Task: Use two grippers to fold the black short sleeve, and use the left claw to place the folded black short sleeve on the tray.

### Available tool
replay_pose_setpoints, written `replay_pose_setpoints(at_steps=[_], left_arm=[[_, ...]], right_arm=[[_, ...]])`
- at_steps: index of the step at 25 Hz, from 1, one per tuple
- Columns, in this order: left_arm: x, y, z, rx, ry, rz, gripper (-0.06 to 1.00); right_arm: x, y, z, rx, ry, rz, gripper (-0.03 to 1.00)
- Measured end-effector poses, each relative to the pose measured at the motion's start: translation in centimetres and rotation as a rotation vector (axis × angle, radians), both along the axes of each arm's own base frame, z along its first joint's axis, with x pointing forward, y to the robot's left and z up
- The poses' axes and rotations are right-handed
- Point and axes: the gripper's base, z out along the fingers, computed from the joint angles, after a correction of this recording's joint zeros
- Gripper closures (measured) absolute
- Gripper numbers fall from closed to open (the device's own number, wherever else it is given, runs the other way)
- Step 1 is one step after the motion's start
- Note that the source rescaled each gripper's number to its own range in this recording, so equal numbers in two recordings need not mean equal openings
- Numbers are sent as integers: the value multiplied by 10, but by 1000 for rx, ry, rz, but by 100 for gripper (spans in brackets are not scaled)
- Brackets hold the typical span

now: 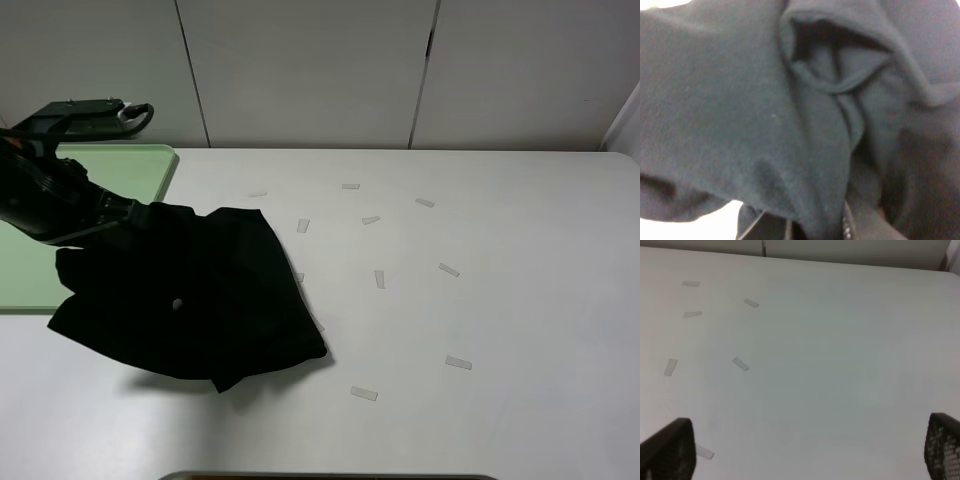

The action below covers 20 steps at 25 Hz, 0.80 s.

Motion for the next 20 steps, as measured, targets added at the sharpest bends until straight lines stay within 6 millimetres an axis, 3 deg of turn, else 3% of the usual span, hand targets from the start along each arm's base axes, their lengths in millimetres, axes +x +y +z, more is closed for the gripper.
replay_pose_setpoints(at_steps=[10, 20], left_arm=[[11, -51, -24, -144, -38, 6, 82], [7, -88, -51, -126, -63, -64, 82]], right_arm=[[0, 0, 0, 0, 0, 0, -2], [0, 0, 0, 0, 0, 0, -2]])
